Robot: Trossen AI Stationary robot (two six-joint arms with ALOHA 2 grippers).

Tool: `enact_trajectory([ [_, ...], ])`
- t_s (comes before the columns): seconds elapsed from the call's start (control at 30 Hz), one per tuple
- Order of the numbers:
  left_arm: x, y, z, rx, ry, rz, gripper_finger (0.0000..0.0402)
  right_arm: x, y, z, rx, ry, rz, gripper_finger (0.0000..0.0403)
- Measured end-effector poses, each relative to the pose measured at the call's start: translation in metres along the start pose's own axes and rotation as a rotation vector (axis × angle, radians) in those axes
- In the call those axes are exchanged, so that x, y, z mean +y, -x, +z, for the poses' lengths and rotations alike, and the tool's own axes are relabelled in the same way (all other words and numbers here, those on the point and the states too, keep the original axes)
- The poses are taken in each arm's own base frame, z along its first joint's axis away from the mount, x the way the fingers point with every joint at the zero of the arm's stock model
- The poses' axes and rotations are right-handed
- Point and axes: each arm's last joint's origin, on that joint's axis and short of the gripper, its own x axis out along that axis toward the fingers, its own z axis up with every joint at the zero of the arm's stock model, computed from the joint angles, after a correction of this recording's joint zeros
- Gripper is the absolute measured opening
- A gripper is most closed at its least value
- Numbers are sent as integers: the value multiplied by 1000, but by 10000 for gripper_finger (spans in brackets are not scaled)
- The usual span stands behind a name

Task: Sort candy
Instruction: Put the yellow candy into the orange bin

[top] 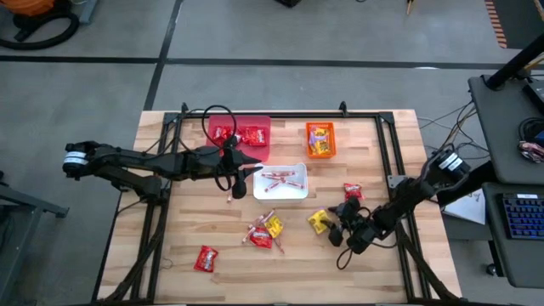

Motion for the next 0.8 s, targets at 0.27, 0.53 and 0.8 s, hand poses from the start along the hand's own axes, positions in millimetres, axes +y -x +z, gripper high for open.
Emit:
enact_trajectory([
  [0.27,0,0,0,1,-1,0,78,5,3,6,-29,-4,29,130],
  [0.53,0,0,0,1,-15,0,77,10,4,10,-48,70,53,16],
  [0.8,0,0,0,1,-15,0,77,27,7,24,-84,128,85,9],
])
